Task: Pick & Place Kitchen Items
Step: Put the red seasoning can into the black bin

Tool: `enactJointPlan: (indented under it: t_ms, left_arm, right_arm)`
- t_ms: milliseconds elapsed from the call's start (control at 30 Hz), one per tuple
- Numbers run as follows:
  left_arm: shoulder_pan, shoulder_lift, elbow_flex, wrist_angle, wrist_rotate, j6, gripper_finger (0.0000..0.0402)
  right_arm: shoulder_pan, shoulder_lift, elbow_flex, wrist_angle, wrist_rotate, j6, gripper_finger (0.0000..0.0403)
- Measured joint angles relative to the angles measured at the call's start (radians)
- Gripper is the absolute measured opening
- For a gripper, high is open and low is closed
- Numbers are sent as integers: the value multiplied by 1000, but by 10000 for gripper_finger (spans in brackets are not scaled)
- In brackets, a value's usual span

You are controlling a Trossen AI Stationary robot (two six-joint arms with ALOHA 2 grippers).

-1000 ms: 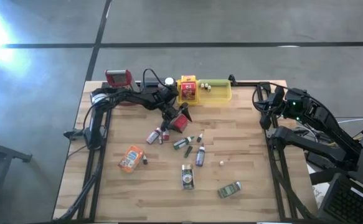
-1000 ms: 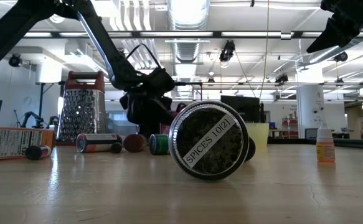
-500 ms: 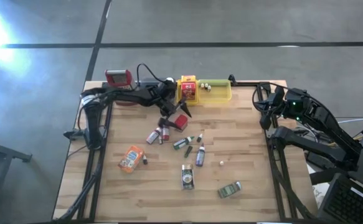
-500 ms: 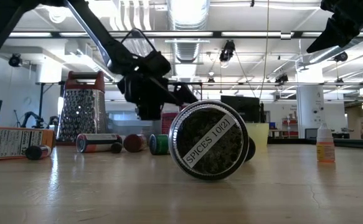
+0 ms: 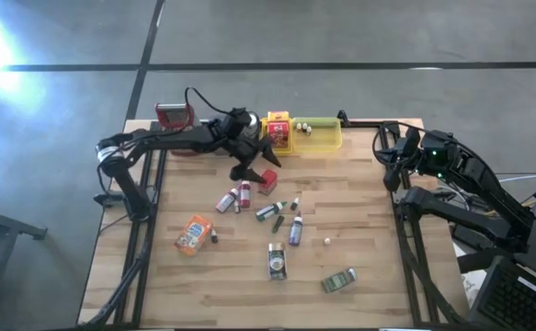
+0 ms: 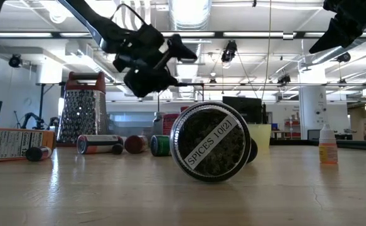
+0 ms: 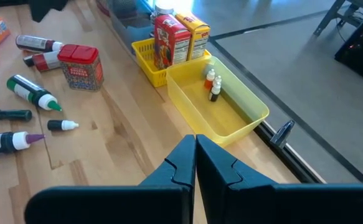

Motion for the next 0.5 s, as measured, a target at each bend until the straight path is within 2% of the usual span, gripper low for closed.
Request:
enactJointPlan:
  t_ms: [167, 400, 500]
  left_arm:
    - [1, -9, 0, 2, -3, 321, 399]
    - [-27, -11, 0, 15, -44, 625, 399]
    - [-41, -11, 0, 103, -48, 767, 399]
  right_arm:
    - [0, 0, 0, 0, 0, 0, 8]
    - [0, 0, 0, 0, 0, 0, 8]
    - [0, 0, 0, 0, 0, 0, 8]
